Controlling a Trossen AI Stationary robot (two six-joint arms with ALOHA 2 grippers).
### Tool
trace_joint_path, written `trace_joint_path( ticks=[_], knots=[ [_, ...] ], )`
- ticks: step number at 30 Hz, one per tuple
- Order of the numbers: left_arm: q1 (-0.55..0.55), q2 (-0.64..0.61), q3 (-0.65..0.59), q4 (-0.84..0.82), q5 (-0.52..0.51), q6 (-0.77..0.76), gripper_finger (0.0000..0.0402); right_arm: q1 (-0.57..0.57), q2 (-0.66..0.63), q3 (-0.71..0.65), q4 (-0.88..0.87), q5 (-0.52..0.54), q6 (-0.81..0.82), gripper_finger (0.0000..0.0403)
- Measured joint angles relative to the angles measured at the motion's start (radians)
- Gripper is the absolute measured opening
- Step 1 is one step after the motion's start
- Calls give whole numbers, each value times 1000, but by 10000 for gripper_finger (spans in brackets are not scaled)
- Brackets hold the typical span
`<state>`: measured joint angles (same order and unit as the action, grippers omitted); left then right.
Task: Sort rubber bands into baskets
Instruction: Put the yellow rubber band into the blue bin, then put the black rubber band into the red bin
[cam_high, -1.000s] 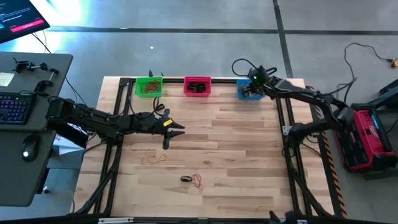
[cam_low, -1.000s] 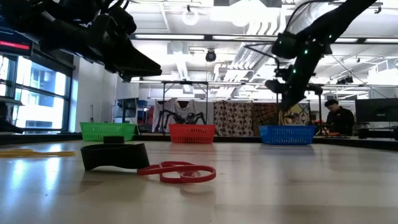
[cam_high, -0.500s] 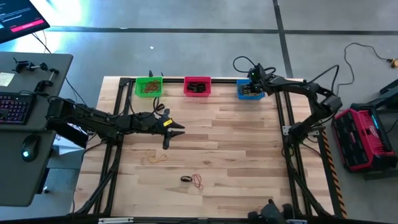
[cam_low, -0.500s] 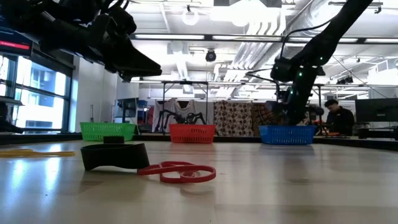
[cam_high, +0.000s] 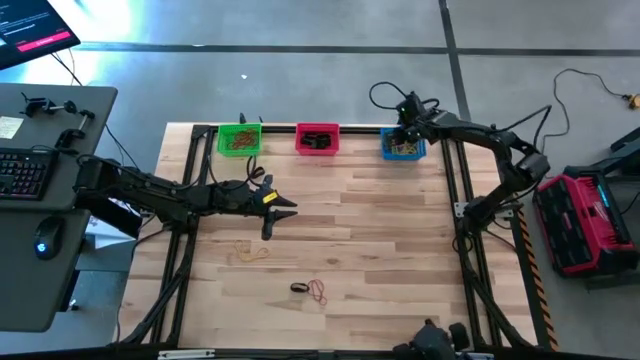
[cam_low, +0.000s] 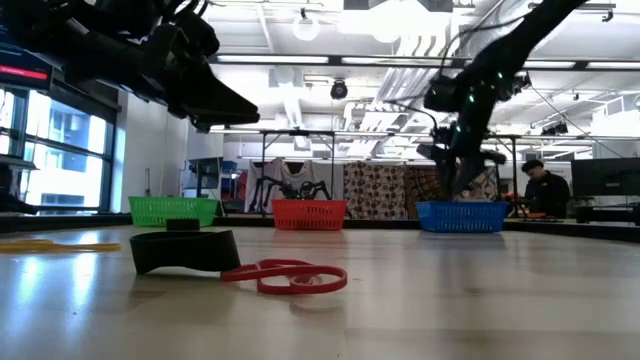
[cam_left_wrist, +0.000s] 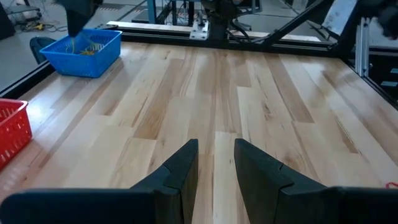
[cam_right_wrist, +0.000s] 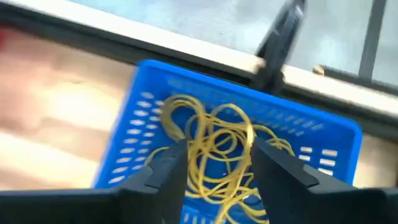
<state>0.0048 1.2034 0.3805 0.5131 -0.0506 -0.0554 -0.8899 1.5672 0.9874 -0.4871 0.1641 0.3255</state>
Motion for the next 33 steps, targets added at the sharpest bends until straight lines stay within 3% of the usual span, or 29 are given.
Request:
trace_joint_path(
  ticks=[4,9,11,17,23,29,33],
  knots=[
    [-19,0,0,-6,-5,2,92,83,-26,75,-51,0,-104,147],
    [-85,0,54,-132,-4,46,67,168,-73,87,-25,7,-154,37],
    [-117,0,80,-190,-6,41,52,178,-81,64,-3,11,-161,11],
    [-242,0,132,-331,-6,37,6,217,-82,-41,68,1,-119,9],
    [-387,0,159,-421,-12,-53,3,325,-82,-154,267,-9,-75,4],
    [-555,20,191,-441,-233,-147,10,446,-82,-201,353,41,-26,2],
    [-615,80,224,-441,-281,-212,39,528,-82,-231,404,71,5,0]
  ],
)
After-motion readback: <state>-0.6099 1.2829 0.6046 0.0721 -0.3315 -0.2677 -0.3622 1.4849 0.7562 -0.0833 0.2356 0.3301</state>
